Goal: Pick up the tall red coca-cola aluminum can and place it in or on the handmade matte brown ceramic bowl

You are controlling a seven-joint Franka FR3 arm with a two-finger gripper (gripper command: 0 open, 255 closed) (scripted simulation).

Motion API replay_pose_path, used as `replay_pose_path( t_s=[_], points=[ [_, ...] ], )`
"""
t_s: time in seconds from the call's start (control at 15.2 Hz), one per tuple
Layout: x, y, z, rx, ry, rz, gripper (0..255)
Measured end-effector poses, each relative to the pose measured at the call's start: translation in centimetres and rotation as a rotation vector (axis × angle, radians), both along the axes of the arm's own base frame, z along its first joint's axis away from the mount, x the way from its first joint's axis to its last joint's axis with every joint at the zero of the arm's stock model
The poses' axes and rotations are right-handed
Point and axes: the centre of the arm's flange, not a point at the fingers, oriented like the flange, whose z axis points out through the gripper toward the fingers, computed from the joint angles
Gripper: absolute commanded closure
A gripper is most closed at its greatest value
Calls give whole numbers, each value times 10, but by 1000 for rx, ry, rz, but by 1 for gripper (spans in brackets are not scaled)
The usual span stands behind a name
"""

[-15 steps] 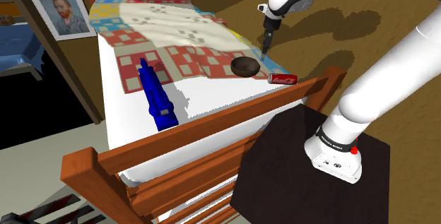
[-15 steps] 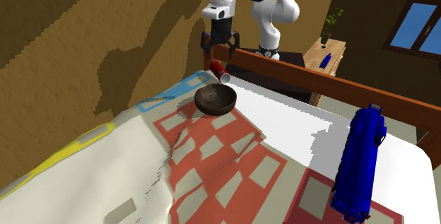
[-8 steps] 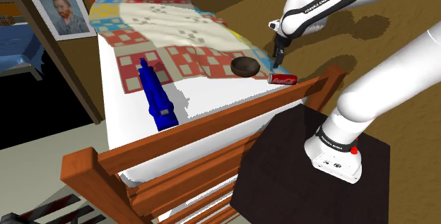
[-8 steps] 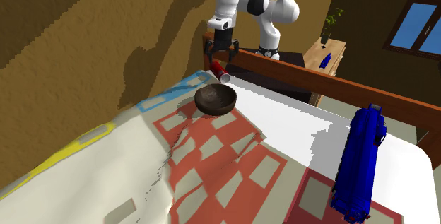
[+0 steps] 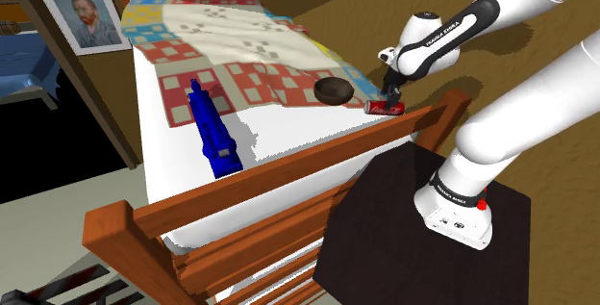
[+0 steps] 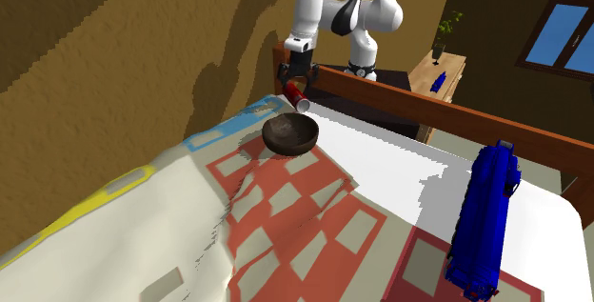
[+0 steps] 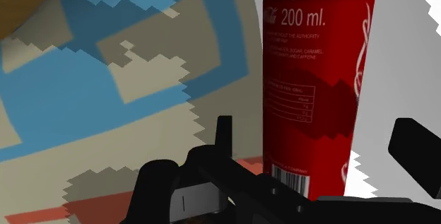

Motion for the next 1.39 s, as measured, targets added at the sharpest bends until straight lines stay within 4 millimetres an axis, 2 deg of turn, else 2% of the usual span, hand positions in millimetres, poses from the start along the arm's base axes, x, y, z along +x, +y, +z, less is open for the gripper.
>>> replay_pose_path(
  t_s=[0.4,0.79,0.86,1.39],
  points=[
    [1,-4,-31,-1,0,2,0],
    [1,-4,-34,-1,-1,2,0],
    [1,-4,-34,-1,-1,2,255],
    [2,-5,-33,-3,-4,2,255]
  ],
)
